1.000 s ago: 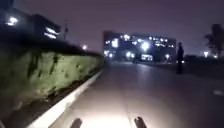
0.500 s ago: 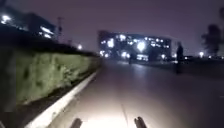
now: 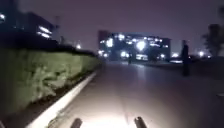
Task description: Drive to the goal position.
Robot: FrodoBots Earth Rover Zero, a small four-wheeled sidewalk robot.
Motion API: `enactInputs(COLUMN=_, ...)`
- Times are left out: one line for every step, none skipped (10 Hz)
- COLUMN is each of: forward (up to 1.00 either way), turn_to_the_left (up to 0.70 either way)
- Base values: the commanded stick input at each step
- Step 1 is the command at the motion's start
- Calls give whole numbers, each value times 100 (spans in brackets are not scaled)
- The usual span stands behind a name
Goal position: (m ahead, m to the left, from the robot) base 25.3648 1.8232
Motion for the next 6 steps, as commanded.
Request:
enactInputs(forward=100, turn_to_the_left=0)
enactInputs(forward=100, turn_to_the_left=-16)
enactInputs(forward=100, turn_to_the_left=-34)
enactInputs(forward=100, turn_to_the_left=-24)
enactInputs(forward=100, turn_to_the_left=0)
enactInputs(forward=100, turn_to_the_left=0)
